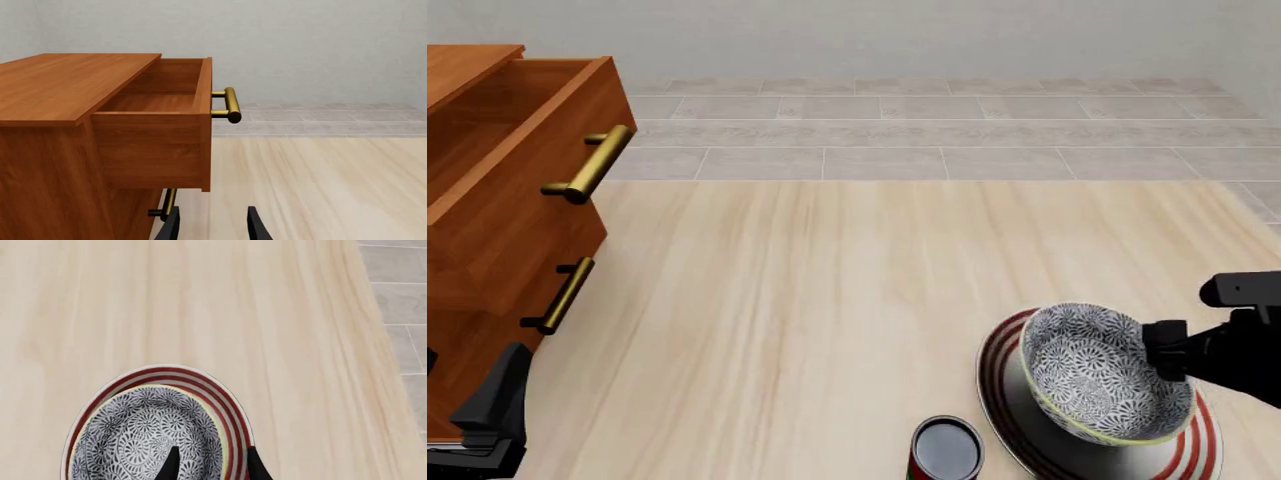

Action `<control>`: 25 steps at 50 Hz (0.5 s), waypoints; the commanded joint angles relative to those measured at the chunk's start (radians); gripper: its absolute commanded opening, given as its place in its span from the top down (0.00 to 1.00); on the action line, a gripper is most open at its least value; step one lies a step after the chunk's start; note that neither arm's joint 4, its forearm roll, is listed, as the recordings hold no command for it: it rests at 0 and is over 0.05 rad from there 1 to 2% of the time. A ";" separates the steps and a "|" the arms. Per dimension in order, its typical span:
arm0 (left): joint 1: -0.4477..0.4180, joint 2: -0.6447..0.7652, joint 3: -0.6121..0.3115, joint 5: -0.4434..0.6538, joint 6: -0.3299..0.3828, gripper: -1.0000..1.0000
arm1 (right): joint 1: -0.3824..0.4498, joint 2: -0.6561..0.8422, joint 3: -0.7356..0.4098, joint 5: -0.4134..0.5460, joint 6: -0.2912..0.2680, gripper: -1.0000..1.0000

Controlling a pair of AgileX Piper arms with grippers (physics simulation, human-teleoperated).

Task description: Put the bowl on the plate.

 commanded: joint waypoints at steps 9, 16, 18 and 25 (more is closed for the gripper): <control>0.000 0.000 0.000 0.000 0.000 0.00 | 0.028 -0.104 -0.137 0.145 -0.040 0.00; 0.000 0.000 0.000 0.000 0.000 0.00 | 0.048 -0.136 -0.205 0.202 -0.059 0.00; 0.000 0.000 0.000 0.000 0.000 0.00 | 0.056 -0.139 -0.222 0.215 -0.058 0.00; 0.000 0.000 0.000 0.000 0.000 0.00 | 0.077 -0.156 -0.270 0.251 -0.068 0.00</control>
